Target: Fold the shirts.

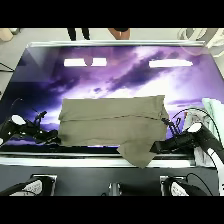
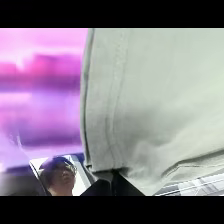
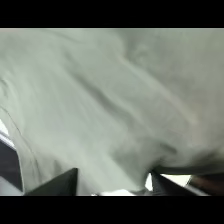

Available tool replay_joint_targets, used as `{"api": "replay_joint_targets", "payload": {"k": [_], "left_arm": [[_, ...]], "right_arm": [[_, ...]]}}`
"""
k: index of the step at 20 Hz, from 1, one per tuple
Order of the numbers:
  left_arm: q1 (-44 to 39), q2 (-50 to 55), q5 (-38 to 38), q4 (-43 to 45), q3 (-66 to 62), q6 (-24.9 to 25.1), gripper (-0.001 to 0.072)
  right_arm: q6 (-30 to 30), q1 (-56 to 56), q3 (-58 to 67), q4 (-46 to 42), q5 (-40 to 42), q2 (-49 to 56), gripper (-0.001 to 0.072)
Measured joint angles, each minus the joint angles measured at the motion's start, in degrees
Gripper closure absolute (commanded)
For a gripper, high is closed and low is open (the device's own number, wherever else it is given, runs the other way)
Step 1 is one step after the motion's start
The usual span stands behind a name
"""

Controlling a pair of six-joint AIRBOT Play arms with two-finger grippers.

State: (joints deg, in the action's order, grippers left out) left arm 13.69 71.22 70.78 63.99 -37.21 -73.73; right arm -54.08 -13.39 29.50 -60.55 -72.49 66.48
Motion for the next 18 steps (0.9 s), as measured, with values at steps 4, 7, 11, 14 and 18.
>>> {"api": "replay_joint_targets", "payload": {"k": [4,7,11,14,18], "left_arm": [[0.0,0.0,-0.33,-0.9,0.0,0.15,0.0685],[0.0,0.0,-0.74,-1.07,0.0,0.24,0.0685],[0.0,-1.29,-0.76,-1.29,-1.03,0.76,0.0687],[0.04,-5.29,0.28,-1.51,-5.16,1.05,0.0689],[-0.15,-5.79,0.96,-1.7,-14.8,-1.22,0.0689]], "right_arm": [[-1.33,-0.04,-0.66,-1.36,2.69,0.07,0.0691],[-0.92,0.04,-0.81,-1.79,2.45,0.04,0.0695],[2.62,0.04,1.66,-1.62,0.44,-1.03,0.0696],[3.63,0.04,9.18,-0.9,-2.69,-2.97,0.0699],[3.23,0.11,23.89,-0.24,-1.79,0.0,0.0699]]}}
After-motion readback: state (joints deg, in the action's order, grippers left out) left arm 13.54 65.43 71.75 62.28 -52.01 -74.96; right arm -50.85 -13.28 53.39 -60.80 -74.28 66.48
